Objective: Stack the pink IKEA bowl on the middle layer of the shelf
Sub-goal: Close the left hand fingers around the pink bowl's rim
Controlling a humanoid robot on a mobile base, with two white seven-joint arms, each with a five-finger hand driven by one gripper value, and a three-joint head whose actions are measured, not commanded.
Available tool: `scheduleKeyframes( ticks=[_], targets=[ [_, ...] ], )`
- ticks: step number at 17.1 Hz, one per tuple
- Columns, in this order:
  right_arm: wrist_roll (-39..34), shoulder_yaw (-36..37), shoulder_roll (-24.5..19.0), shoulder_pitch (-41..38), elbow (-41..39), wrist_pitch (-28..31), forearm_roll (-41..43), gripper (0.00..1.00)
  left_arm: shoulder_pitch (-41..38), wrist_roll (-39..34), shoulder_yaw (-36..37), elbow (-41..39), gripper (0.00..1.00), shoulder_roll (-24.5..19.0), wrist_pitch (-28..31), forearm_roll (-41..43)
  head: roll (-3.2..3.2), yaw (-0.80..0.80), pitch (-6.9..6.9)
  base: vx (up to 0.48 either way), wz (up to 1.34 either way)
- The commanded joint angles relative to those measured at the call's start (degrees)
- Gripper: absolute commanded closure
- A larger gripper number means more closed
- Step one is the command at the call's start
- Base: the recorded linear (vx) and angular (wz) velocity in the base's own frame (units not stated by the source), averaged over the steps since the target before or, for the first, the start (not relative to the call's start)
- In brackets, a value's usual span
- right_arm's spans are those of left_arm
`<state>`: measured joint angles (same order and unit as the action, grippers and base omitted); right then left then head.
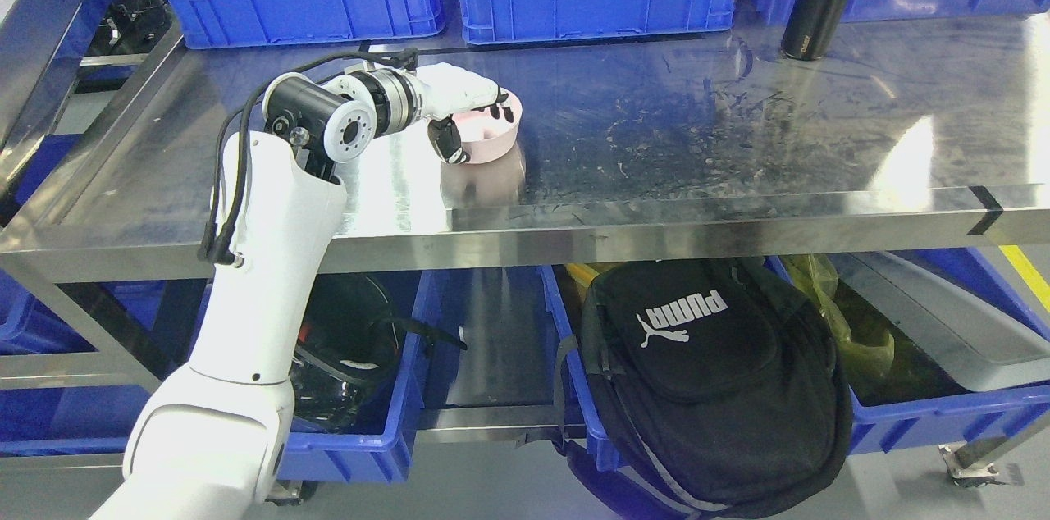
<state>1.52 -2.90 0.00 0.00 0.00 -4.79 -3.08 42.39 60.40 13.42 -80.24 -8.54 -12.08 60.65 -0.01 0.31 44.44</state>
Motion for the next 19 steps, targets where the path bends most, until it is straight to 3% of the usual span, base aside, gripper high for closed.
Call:
scheduleKeyframes(
  ticks=[1,7,10,15,19],
  targets=[
    [0.0,0.0,1.0,-1.3,-1.0,0.0,0.0,0.0,1.6,-0.4,0.6,6.0,0.41,0.9,-0.1,0.3,0.0,0.0,0.0,0.0,0.0],
    [0.0,0.0,1.0,-1.3,-1.0,0.0,0.0,0.0,1.5,-0.2,0.6,6.5,0.48,1.2,-0.8,0.5,0.0,0.0,0.0,0.0,0.0],
    [0.0,0.0,1.0,-1.3,-1.0,0.0,0.0,0.0,1.5,-0.1,0.3,6.9,0.57,1.2,-1.1,0.5,0.0,0.0,0.0,0.0,0.0],
    [0.0,0.0,1.0,-1.3,-1.0,0.0,0.0,0.0,1.4,0.5,-2.9,7.5,0.84,1.6,-5.7,0.5,0.0,0.0,0.0,0.0,0.0],
    [0.0,0.0,1.0,-1.3,-1.0,0.0,0.0,0.0,0.9,0.8,-6.3,7.4,0.99,1.6,-9.4,0.3,0.0,0.0,0.0,0.0,0.0]
  ],
)
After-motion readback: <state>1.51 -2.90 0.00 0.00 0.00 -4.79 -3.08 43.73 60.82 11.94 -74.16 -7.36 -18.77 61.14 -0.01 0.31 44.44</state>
